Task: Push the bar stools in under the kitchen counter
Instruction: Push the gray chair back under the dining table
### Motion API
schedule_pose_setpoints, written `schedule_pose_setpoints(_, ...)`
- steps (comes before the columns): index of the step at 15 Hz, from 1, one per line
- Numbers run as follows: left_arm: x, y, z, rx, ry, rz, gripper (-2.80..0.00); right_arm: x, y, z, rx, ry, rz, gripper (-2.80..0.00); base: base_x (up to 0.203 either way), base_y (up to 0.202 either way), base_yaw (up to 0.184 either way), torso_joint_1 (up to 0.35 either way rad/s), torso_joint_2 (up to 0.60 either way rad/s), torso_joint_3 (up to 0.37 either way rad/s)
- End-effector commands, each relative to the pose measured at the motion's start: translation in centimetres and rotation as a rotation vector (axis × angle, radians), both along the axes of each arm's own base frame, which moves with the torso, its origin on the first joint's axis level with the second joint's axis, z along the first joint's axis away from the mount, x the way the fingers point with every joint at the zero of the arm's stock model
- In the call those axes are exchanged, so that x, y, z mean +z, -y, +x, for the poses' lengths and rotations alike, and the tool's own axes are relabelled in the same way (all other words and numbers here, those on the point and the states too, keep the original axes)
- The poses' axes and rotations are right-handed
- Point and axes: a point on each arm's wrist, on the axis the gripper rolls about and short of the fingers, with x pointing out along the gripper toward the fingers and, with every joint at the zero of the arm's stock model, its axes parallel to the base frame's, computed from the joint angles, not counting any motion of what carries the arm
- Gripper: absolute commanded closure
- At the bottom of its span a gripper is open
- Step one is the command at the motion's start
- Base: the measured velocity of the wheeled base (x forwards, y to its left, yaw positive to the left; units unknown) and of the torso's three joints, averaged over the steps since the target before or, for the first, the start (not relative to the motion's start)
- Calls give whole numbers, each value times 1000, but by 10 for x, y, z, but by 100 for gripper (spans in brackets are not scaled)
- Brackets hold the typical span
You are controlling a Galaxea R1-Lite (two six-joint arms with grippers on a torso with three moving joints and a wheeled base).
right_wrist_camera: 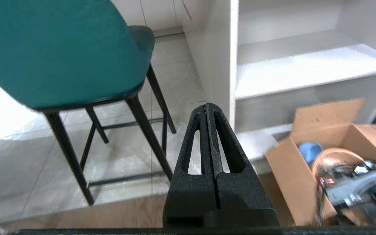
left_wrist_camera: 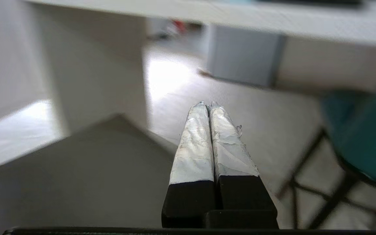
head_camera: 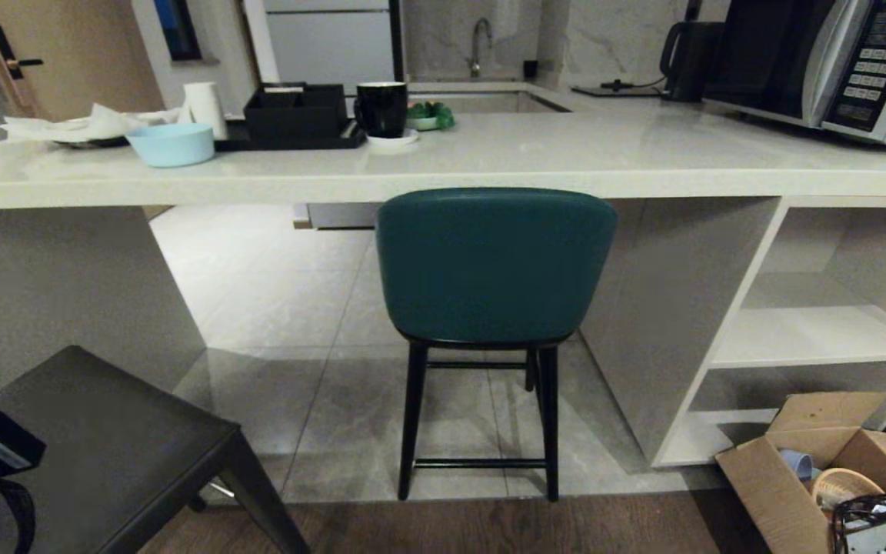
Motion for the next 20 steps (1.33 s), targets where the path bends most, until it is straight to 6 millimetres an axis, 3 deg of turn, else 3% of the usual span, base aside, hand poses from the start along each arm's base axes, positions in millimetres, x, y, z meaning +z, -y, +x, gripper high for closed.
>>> schedule_pose_setpoints(1, 4, -9, -15, 56, 63, -10, 0, -6, 0, -10, -7, 29, 0, 0, -198, 0, 0, 7, 12, -2)
schedule_pose_setpoints(5, 12, -15, -33, 68, 163, -13, 0, -17, 0, -22, -7, 33, -1, 0, -199, 0, -1, 2, 3, 4)
schedule_pose_setpoints(8, 20, -20, -44, 121, 235, 3, 0, -15, -1, -25, -3, 48, -2, 0, -198, 0, 0, 1, 3, 5)
schedule_pose_setpoints(12, 24, -23, -88, 61, 367, 132, 0, -14, -1, -27, 11, 67, -2, 0, -195, 0, -2, 3, 2, 1)
schedule_pose_setpoints(14, 11, -24, -108, 36, 294, 168, 0, -14, -1, -27, 8, 67, -2, 0, -197, 0, -2, 3, 1, 3)
schedule_pose_setpoints(17, -21, -24, -110, 15, 26, 160, 0, -16, -1, -27, 7, 62, -2, 0, -199, 0, -1, 1, 0, 0)
schedule_pose_setpoints(20, -43, -24, -114, 113, -182, 167, 0, -17, -1, -27, 7, 58, 0, 0, -199, 0, -1, 3, 4, 1)
